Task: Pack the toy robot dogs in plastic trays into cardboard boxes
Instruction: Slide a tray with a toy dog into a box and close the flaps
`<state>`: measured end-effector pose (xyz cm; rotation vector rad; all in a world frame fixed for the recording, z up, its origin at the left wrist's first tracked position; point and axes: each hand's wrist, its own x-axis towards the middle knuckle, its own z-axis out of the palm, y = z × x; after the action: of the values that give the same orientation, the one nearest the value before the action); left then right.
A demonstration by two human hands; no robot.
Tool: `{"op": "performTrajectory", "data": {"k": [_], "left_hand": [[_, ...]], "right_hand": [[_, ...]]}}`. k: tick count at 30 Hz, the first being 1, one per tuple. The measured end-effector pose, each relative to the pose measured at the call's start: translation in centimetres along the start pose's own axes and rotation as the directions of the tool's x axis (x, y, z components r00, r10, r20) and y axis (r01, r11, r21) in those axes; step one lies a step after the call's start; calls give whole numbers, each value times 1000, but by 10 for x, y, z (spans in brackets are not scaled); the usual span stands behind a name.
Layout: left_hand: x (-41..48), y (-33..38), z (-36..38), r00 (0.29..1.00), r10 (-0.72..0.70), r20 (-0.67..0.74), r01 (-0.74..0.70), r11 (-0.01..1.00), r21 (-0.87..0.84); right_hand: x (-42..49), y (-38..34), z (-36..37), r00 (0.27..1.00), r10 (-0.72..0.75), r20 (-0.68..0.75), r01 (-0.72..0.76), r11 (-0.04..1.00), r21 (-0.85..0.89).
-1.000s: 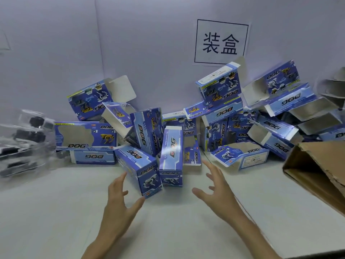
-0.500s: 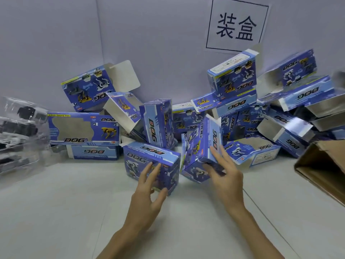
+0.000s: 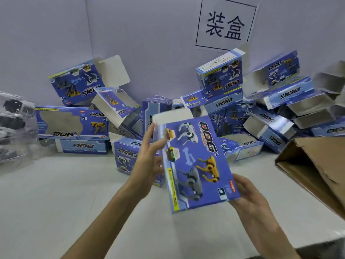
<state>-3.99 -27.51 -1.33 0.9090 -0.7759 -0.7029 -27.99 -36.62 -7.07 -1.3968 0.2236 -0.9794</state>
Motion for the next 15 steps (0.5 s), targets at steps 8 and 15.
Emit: {"op": "performTrajectory", "data": {"k": [8, 15], "left_hand": [[-67, 18, 0, 949, 265, 170, -312, 712, 629], [-111, 39, -14, 971, 207, 124, -232, 659, 716]], "right_hand": [[58, -61, 17, 998, 63, -12, -64, 975, -211], [84, -56, 60, 939, 325, 108, -248, 863, -439]]}}
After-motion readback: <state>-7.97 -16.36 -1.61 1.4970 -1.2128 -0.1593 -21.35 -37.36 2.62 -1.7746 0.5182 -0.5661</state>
